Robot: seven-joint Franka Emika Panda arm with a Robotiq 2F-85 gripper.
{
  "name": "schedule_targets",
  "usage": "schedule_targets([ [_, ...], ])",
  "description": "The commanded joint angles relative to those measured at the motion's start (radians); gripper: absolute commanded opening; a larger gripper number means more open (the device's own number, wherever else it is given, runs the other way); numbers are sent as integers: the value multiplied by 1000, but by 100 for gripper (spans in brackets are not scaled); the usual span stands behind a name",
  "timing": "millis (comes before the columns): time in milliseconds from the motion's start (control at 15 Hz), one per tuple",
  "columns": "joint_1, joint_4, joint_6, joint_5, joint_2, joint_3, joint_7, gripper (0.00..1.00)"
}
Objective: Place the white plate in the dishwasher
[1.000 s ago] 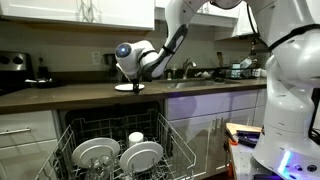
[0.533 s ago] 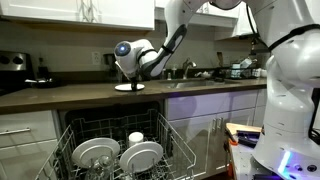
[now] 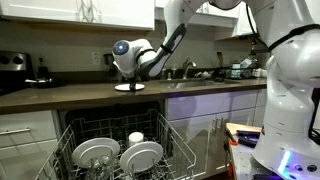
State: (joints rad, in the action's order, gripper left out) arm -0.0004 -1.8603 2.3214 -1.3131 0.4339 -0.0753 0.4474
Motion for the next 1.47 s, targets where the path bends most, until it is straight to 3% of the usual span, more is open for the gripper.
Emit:
schedule_targets([
  [0, 12, 28, 5, -112, 20, -6, 52, 100],
  [333, -4, 58, 20, -205, 39, 7, 108, 100],
  [1133, -17, 127, 94, -211, 115, 16, 129, 100],
  [1200, -19, 129, 95, -207, 122, 16, 124, 89],
  [1400, -20, 136, 92, -203, 133, 15, 121, 78],
])
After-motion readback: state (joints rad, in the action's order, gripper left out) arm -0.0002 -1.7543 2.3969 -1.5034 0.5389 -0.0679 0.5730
